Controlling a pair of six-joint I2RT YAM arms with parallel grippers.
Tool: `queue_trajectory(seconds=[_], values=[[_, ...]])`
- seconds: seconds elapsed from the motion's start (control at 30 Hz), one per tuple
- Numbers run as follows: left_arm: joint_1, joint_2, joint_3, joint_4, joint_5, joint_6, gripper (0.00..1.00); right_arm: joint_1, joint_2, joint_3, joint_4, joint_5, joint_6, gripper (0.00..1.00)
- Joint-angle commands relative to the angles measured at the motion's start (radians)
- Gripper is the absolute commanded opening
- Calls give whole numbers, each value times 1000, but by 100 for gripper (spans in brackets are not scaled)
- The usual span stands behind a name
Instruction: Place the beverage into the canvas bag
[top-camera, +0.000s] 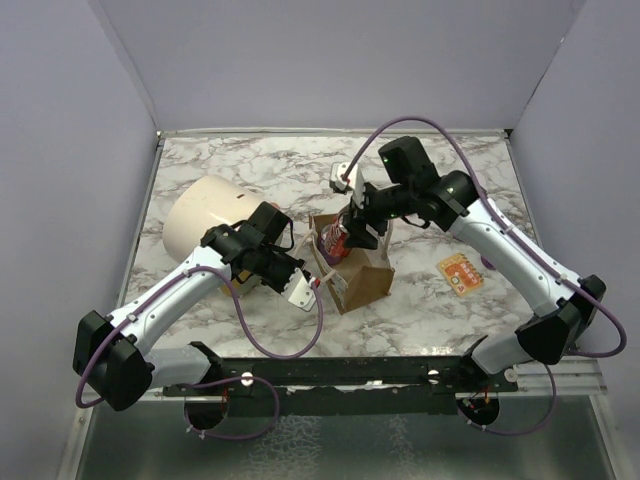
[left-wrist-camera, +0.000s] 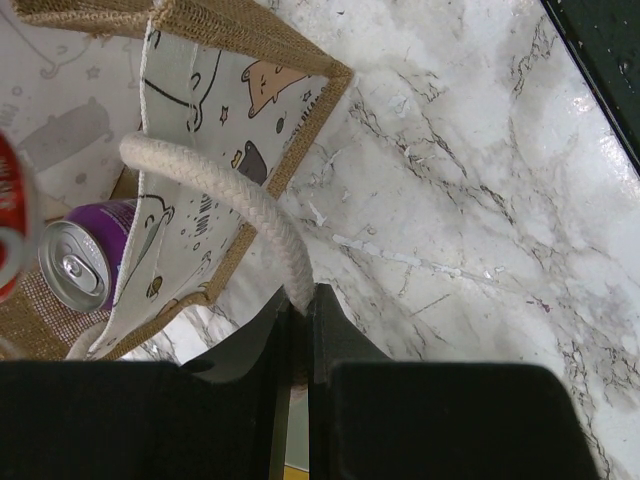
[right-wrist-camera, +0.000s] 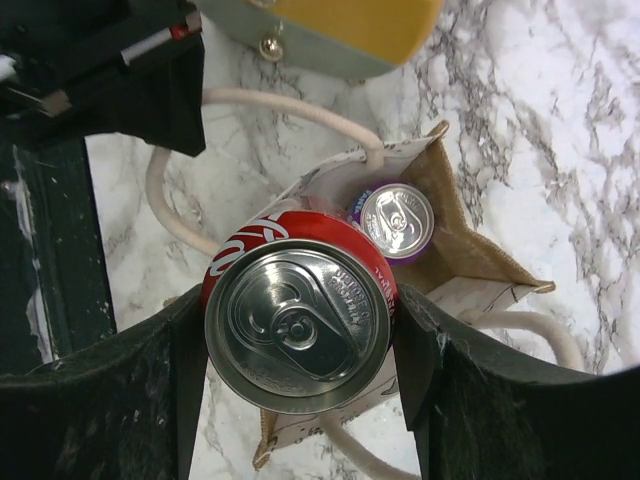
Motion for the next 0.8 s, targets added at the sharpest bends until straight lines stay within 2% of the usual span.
queue_trajectory(seconds=[0.0,0.57,0.77], values=[[5,-10,-8,-6,33,12,0,19,8,-21,45,98,-59,1],[5,4,3,-10,35,12,0,20,57,-107,45,191,-82,1],[5,1,-2,-11,29,18,0,20,86,-142,99,220,-64,1]])
